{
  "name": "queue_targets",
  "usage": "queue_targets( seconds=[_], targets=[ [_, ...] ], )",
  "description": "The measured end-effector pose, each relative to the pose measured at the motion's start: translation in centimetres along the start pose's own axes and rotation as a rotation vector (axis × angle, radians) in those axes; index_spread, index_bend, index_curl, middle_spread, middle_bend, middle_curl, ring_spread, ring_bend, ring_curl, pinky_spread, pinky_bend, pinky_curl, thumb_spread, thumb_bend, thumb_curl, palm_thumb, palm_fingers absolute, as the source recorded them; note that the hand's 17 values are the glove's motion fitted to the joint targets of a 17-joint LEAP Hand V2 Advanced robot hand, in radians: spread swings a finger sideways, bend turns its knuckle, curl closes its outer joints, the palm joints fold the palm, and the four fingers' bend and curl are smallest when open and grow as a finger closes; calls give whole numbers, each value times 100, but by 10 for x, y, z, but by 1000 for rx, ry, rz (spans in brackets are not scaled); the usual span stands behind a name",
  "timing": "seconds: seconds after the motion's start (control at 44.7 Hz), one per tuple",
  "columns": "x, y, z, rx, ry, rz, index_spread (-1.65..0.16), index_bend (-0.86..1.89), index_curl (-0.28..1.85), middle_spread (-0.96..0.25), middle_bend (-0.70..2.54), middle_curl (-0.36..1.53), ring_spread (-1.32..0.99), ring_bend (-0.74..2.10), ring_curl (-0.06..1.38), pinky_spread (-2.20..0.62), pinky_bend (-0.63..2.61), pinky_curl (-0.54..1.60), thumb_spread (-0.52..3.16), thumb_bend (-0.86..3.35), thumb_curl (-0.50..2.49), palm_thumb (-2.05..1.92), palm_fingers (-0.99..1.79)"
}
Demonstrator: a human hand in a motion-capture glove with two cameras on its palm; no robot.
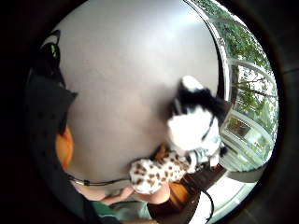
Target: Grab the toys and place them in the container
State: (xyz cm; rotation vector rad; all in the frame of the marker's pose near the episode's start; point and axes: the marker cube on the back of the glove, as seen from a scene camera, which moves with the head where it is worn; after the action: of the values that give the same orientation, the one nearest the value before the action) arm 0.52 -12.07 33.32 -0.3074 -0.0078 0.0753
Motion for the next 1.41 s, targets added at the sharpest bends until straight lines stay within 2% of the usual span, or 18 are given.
queue_targets(
  seconds=[0.112, 0.268, 0.671, 0.939, 1.163, 1.252, 1.409],
  targets=[
    [5, 7, -22, 41, 3, 75, -31, 66, 19, -28, 84, 63, -41, 119, 45, -37, 105, 35, 69, 16, 72, 74, 89],
    [3, 18, -60, 78, -27, 90, -35, 71, 22, -30, 87, 67, -42, 123, 50, -37, 108, 39, 55, 14, 79, 73, 87],
    [-11, 98, -192, 227, 11, 18, -42, 82, 28, -33, 98, 77, -43, 133, 59, -35, 114, 45, 34, 13, 93, 72, 80],
    [-58, 161, -287, 380, -16, -90, -45, 96, 38, -32, 106, 84, -43, 138, 65, -34, 117, 49, 22, 15, 102, 73, 77],
    [-113, 202, -321, 460, -26, -185, -45, 102, 48, -30, 111, 87, -43, 142, 70, -34, 121, 52, 14, 15, 107, 72, 72],
    [-136, 218, -322, 471, -36, -236, -44, 104, 52, -30, 113, 88, -43, 143, 71, -34, 123, 53, 11, 16, 109, 71, 70],
    [-182, 216, -304, 459, -74, -271, -44, 106, 60, -29, 116, 90, -43, 146, 73, -34, 125, 54, 7, 16, 112, 71, 67]
  ],
)
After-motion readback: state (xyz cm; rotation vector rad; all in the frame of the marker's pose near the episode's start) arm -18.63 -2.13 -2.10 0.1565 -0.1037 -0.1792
